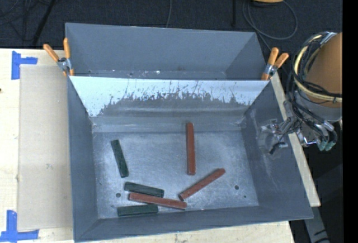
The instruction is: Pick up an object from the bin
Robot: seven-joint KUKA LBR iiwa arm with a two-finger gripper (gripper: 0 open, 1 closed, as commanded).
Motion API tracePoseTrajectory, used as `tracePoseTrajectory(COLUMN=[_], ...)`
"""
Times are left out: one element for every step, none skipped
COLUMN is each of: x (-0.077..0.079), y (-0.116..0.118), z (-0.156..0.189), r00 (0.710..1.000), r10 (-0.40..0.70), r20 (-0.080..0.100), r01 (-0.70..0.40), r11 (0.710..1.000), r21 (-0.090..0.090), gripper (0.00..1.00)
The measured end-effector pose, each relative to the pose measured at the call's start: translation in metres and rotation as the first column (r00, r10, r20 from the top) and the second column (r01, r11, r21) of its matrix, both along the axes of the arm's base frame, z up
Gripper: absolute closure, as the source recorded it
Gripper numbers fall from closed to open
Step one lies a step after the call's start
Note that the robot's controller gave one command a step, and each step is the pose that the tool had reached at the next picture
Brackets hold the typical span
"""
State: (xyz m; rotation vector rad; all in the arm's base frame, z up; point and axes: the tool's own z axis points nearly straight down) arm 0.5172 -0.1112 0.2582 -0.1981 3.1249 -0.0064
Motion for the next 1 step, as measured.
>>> tracePoseTrajectory(x=[-0.002], y=[0.0019], z=[-0.0046], r00=[1.0], r10=[0.0], r20=[-0.01], r01=[0.0], r11=[1.0], r21=[0.004], gripper=[0.0])
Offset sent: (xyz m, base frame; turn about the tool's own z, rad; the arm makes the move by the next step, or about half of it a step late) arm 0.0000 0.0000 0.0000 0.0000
